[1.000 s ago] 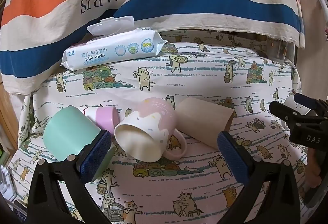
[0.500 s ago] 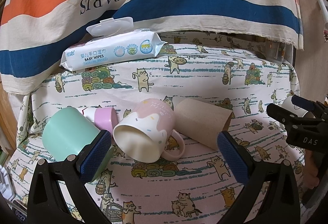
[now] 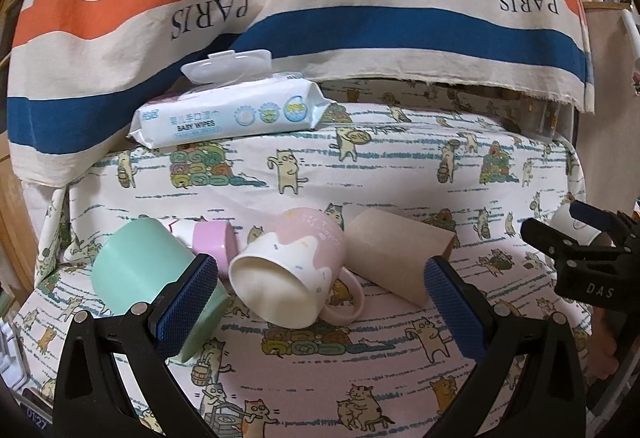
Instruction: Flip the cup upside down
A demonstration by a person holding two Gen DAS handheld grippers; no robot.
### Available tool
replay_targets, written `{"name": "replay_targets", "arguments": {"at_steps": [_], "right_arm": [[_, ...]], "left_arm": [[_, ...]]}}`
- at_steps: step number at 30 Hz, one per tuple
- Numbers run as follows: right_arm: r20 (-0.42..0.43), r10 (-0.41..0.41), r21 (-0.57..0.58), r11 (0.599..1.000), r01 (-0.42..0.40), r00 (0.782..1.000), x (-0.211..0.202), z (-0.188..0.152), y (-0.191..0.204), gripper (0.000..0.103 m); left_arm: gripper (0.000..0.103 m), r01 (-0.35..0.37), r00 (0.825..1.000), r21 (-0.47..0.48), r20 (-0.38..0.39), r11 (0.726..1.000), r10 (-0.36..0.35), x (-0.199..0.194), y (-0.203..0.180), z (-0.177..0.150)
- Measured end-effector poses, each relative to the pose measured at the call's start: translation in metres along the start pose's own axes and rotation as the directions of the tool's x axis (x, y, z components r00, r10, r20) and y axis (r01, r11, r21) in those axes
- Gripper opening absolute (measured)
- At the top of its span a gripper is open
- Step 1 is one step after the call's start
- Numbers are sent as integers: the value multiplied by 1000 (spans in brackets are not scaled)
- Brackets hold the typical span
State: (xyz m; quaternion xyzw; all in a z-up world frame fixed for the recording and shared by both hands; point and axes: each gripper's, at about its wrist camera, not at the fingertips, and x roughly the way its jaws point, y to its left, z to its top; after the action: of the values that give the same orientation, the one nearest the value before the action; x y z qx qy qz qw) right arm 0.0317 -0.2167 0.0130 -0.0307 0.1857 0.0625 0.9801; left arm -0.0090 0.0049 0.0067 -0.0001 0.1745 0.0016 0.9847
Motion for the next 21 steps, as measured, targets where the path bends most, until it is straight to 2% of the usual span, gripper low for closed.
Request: {"name": "replay_targets", "arguments": {"at_steps": [21], "right_arm": [[0, 2, 0, 1000, -2, 1000, 1, 0, -1, 102]], "left_arm": [[102, -8, 1000, -3, 6, 1000, 8, -1, 1, 0]]}}
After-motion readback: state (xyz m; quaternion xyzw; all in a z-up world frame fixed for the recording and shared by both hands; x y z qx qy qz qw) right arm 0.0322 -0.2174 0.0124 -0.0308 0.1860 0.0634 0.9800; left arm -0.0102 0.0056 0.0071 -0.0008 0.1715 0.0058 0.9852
